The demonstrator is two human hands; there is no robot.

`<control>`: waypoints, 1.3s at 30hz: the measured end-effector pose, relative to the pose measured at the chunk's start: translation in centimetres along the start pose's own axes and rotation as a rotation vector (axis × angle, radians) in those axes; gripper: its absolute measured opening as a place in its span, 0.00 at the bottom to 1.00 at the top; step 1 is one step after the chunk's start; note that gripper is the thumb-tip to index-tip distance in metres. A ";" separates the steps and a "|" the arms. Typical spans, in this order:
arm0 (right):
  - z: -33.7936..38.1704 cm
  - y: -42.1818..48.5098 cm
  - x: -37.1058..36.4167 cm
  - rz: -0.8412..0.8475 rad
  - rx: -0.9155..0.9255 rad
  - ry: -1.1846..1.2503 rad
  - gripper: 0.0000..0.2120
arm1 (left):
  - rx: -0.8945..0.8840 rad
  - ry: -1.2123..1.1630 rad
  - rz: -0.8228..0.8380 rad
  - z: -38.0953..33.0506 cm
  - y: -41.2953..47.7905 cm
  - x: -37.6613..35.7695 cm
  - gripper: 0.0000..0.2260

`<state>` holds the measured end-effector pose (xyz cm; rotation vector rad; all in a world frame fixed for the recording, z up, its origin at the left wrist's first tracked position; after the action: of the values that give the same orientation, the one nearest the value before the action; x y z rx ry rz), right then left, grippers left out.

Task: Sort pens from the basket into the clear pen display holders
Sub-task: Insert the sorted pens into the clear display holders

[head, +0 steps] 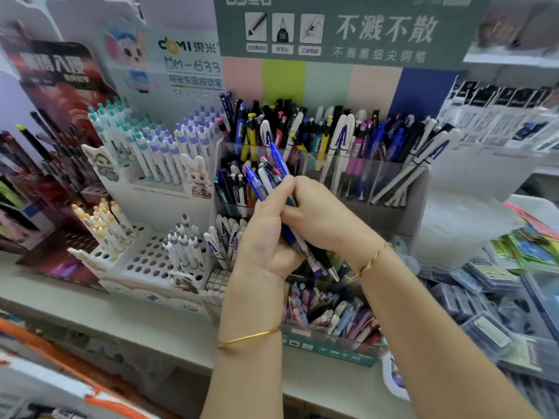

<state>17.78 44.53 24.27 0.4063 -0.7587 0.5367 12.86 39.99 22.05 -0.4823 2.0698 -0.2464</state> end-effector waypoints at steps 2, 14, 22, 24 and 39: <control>-0.4 -0.1 0.4 -0.016 -0.018 -0.133 0.10 | 0.040 -0.045 0.017 0.3 0.0 -0.3 0.08; -0.3 -2.5 0.7 0.015 0.083 -0.590 0.16 | 0.231 -0.119 0.023 1.0 -1.5 0.8 0.12; -0.4 -1.5 -0.3 0.041 0.066 -0.422 0.15 | 0.301 -0.204 0.021 0.2 -1.1 1.7 0.16; -0.3 -0.9 -0.7 -0.031 0.079 -0.319 0.12 | 0.275 -0.196 0.013 -0.2 -0.6 1.7 0.14; -0.6 1.2 1.8 -0.562 0.017 0.267 0.34 | -0.196 0.108 -0.092 -5.8 2.6 6.0 0.13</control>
<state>18.45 46.33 25.39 0.5271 -0.3565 0.0643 4.51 39.67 19.49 -0.6980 2.1905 -0.1267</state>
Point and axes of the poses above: each hand's wrist, its own y-axis towards the middle knuckle, its own x-axis out of the back of the hand, z = x × y, the point moved 3 cm from there along y, towards the middle knuckle, and after that the axes turned 7 degrees about -y, right-handed, at the moved point
